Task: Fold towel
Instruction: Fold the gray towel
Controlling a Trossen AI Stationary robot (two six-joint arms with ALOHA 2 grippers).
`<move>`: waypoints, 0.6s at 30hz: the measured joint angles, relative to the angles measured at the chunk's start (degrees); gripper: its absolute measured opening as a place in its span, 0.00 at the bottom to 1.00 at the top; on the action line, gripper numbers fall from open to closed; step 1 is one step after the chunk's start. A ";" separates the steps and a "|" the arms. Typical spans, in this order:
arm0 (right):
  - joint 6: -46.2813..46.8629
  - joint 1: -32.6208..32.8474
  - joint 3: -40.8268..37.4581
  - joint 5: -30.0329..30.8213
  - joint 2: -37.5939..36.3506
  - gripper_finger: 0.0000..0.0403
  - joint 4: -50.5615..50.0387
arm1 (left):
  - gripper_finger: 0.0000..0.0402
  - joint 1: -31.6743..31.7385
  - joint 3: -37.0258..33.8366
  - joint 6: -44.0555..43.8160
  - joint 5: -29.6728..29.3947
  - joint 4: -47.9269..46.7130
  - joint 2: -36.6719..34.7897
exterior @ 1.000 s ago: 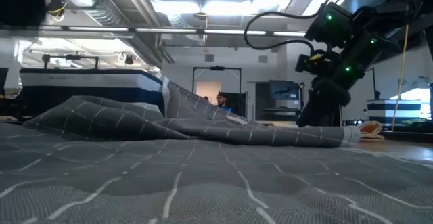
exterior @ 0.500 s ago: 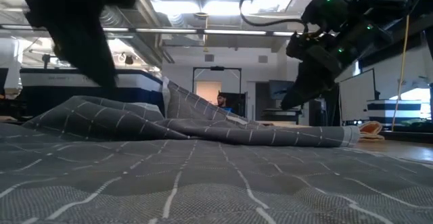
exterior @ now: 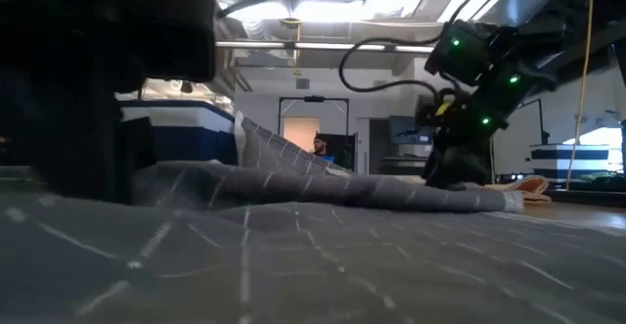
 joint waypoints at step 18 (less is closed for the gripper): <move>12.23 6.30 13.03 -15.33 -20.90 0.52 -24.64 | 0.36 6.82 6.31 4.07 5.75 -17.21 -14.26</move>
